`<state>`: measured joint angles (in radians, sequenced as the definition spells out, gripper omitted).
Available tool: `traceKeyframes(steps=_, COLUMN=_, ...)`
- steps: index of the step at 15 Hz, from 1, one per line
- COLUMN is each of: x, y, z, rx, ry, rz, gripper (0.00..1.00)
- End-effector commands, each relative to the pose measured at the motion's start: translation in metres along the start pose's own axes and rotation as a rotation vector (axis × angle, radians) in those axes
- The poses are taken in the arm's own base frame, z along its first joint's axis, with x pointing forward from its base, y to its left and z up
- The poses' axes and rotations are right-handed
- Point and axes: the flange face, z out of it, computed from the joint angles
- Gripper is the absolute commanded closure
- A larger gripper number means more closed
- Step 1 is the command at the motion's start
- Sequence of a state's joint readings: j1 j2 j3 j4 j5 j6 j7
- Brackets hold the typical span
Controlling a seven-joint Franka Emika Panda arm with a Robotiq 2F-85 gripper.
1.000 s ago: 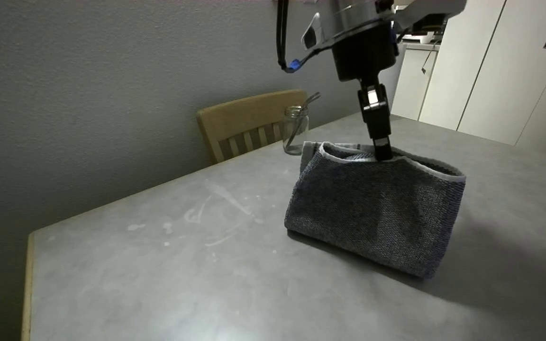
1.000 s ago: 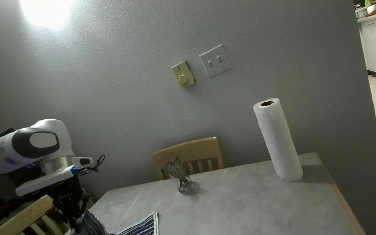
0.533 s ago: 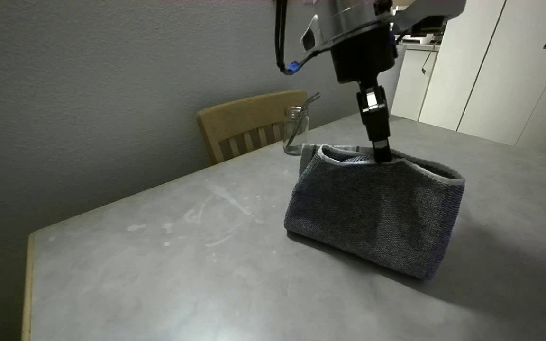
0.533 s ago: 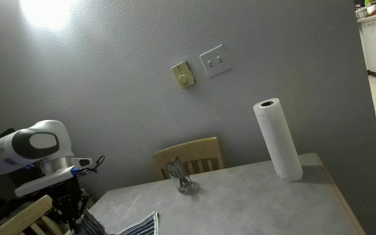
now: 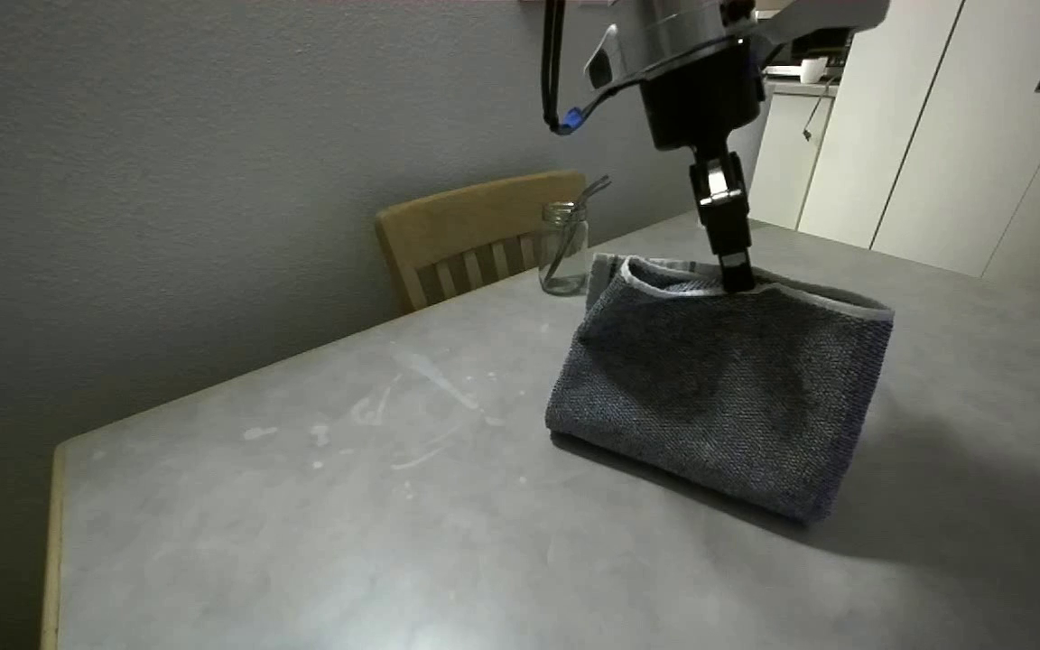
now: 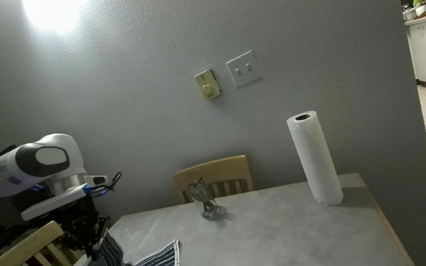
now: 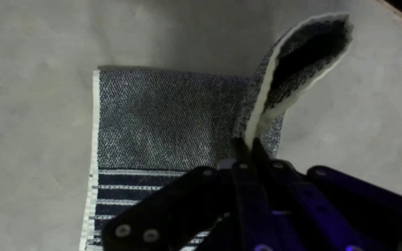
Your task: Fold the towel
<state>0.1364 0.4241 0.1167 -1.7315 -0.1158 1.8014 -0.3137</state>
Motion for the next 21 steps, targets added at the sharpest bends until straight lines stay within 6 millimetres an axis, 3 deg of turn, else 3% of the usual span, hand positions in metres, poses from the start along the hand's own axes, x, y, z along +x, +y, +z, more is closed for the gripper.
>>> traceKeyframes(steps=1, x=-0.017, y=0.021, z=-0.006, rx=-0.043, ry=-0.008, rz=0.05, gripper=0.99)
traceKeyframes(steps=11, x=-0.022, y=0.051, z=0.006, rx=-0.036, ry=0.016, rz=0.105, gripper=0.99)
traceKeyframes(steps=15, x=-0.022, y=0.074, z=0.01, rx=-0.027, ry=0.066, rz=0.167, gripper=0.99)
traceKeyframes(steps=21, x=-0.014, y=0.097, z=0.035, rx=0.003, ry=0.083, rz=0.199, gripper=0.99)
